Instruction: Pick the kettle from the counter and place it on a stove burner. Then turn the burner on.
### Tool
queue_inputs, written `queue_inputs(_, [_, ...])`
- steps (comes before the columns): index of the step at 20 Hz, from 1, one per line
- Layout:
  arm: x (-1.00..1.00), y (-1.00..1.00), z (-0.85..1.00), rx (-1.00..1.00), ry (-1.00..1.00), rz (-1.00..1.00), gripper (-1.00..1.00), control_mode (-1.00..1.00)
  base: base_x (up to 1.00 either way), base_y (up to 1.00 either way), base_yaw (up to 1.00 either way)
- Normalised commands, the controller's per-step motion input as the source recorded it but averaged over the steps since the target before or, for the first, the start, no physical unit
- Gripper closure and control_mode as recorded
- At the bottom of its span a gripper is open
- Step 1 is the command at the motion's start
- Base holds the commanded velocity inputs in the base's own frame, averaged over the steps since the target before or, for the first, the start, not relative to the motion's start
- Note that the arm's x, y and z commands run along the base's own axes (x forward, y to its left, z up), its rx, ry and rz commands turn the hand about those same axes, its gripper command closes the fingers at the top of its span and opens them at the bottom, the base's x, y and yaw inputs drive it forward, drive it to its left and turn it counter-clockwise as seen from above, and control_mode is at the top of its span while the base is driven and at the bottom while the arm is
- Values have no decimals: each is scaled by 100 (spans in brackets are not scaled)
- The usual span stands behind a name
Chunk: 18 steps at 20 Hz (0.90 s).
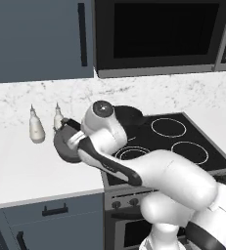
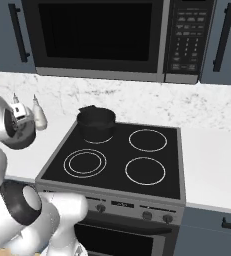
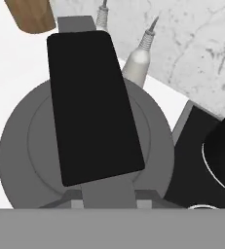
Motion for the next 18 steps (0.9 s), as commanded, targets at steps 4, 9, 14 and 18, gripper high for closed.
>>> queue_inputs(4, [-69, -96, 100, 17, -11, -14, 100, -100, 0, 0, 0])
queue_inputs(9, [-69, -100, 100, 16, -2, -17, 100, -100, 0, 0, 0])
queue_inputs(14, [-62, -100, 100, 13, 1, -23, 100, -100, 0, 0, 0])
queue_inputs(18, [-47, -100, 95, 6, 11, -31, 100, -100, 0, 0, 0])
